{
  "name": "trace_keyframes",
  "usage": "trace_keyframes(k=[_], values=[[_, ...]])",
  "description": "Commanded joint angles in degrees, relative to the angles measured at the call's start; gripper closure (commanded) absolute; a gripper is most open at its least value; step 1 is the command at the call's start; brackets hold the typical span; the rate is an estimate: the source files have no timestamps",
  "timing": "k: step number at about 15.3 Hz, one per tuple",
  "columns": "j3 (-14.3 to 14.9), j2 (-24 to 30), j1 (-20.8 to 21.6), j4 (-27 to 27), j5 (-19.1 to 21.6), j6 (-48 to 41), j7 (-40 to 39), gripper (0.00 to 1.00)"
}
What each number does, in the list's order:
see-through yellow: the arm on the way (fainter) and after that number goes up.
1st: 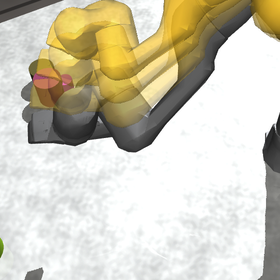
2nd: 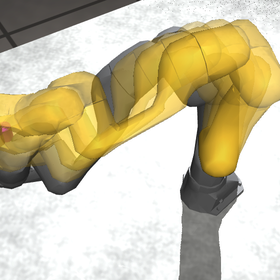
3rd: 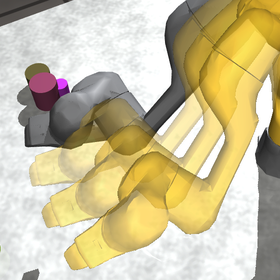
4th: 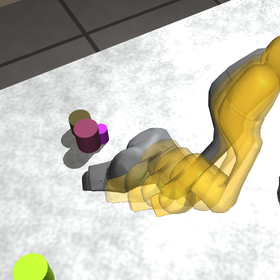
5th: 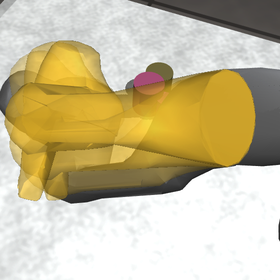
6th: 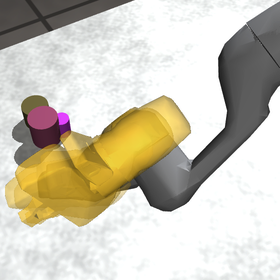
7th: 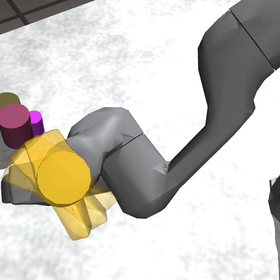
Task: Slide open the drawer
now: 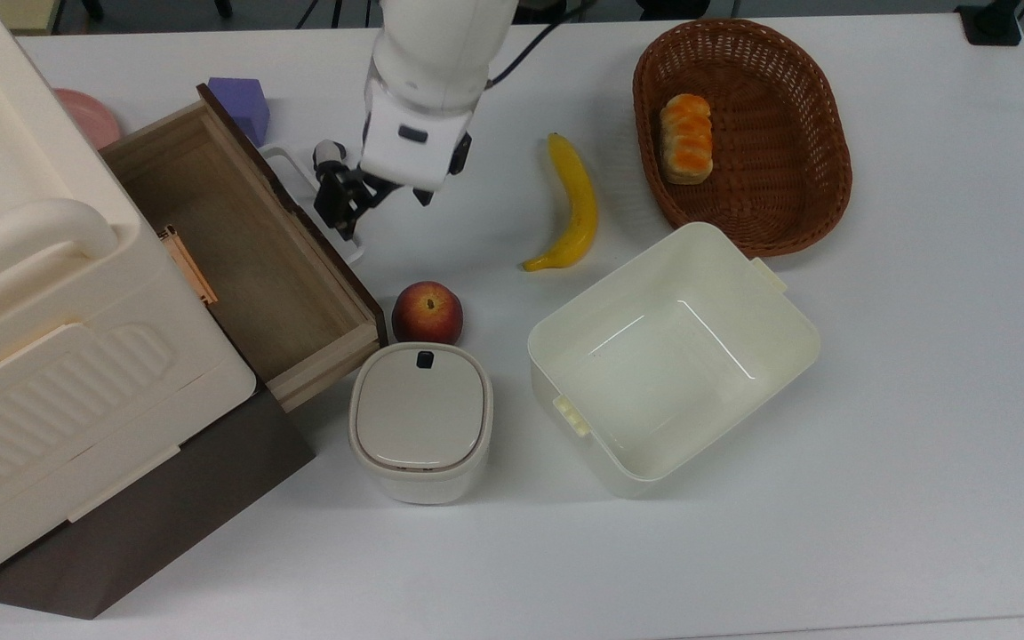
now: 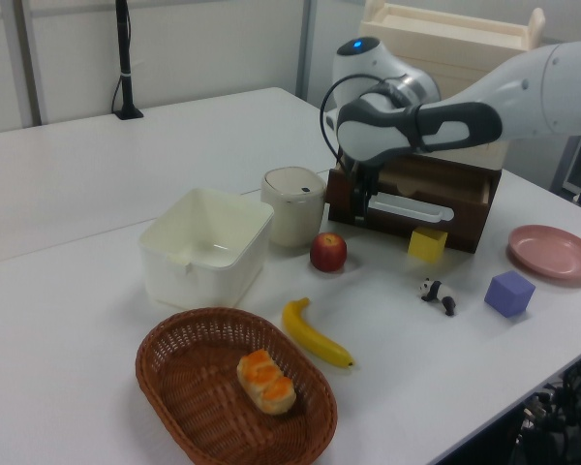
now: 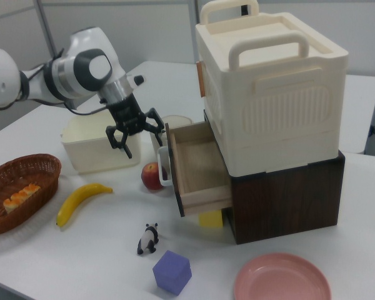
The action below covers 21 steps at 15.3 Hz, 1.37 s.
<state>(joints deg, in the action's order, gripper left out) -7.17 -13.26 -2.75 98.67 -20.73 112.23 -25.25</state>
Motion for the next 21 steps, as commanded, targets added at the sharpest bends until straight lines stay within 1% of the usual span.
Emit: trace_keyframes(k=[1, 5, 7, 9, 11, 12, 13, 14, 15, 16, 18, 20, 21], values=[[-0.39, 3.76, -0.59, 1.27, 1.3, -1.13, 2.92, 0.0], [-0.47, 4.11, -0.24, -2.94, 1.65, -5.79, 3.1, 0.0], [-0.56, 5.69, 0.11, -4.01, 4.02, -8.24, 4.32, 0.0], [-0.56, 7.89, 0.46, -4.1, 6.3, -10.09, 10.01, 0.0], [-0.21, 9.91, 1.25, -4.1, 8.76, -13.07, 20.18, 0.0], [0.49, 10.53, 1.6, -4.1, 10.08, -13.87, 25.55, 0.0], [1.97, 10.79, 2.39, -4.1, 11.14, -13.97, 29.95, 0.0], [4.34, 10.97, 3.97, -4.1, 12.11, -13.97, 33.04, 0.0], [6.97, 11.41, 5.46, -4.1, 12.81, -14.4, 33.77, 0.0], [9.0, 12.02, 6.26, -4.27, 13.34, -14.67, 33.77, 0.0], [10.86, 12.46, 6.62, -5.15, 14.31, -16.15, 34.21, 0.0], [11.3, 12.81, 6.36, -5.33, 14.49, -16.96, 35.26, 0.0], [12.09, 13.25, 6.44, -5.33, 15.36, -16.96, 36.49, 0.0]])
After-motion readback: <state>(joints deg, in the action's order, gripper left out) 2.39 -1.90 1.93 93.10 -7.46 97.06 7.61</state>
